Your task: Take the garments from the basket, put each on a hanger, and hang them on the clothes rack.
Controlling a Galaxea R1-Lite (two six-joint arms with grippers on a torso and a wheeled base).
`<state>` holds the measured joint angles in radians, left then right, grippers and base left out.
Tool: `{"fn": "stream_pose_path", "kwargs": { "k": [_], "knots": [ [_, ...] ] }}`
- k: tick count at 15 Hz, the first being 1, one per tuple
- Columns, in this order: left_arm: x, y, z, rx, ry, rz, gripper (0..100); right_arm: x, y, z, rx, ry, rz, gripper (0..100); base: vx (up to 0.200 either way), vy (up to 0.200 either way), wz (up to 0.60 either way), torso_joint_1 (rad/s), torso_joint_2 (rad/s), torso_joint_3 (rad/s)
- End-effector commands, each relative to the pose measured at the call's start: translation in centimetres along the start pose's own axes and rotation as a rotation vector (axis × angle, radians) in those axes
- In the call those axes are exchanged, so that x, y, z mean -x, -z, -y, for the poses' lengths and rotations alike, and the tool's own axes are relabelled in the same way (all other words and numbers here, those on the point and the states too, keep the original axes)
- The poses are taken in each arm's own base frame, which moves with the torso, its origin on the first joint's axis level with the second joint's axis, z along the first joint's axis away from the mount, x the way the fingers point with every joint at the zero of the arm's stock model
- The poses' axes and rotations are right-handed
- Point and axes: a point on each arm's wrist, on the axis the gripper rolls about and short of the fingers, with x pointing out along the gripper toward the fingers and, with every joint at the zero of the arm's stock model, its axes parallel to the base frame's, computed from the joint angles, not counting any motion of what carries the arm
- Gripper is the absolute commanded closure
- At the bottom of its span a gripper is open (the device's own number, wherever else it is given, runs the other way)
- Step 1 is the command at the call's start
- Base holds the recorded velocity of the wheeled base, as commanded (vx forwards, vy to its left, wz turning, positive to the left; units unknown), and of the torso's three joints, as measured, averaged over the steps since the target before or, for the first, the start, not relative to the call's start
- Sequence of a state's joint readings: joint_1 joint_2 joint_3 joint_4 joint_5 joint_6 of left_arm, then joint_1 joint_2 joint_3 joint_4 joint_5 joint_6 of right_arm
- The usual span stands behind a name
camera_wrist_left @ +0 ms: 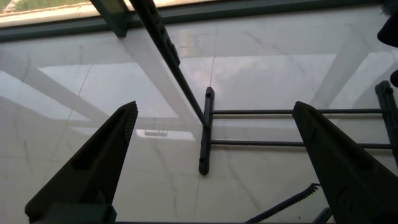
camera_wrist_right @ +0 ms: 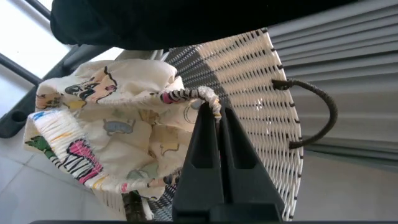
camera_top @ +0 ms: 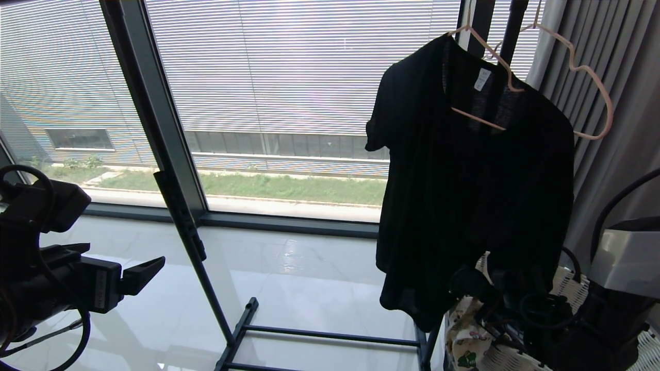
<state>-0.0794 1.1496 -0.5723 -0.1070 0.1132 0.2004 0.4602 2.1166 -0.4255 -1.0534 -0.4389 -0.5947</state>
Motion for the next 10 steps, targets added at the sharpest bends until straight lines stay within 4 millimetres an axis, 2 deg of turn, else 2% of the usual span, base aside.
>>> {"fn": "stream_pose_path", "kwargs": {
  "k": [1, 4, 6, 10],
  "knots": [
    [0.0, 0.0, 0.0, -0.002, 0.0, -0.001, 0, 1.5, -0.8, 0.0, 0.006, -0.003, 0.049, 100, 0.0, 0.0, 0.0, 0.0, 0.0, 0.0],
    [0.0, 0.3, 0.1, -0.005, 0.002, -0.008, 0, 4.6, -1.4, -1.6, 0.06, -0.06, 0.119, 100, 0.0, 0.0, 0.0, 0.0, 0.0, 0.0],
    [0.3, 0.2, 0.1, -0.005, 0.002, 0.005, 0, 6.7, -1.3, -2.6, 0.105, -0.099, 0.161, 100, -0.2, 0.0, 0.0, 0.005, 0.0, 0.007],
    [1.0, 0.2, 0.0, -0.003, -0.004, 0.031, 0, 8.3, -1.3, -3.1, 0.129, -0.102, 0.187, 100, -0.2, 0.0, 0.0, 0.001, 0.01, 0.0]
  ]
}}
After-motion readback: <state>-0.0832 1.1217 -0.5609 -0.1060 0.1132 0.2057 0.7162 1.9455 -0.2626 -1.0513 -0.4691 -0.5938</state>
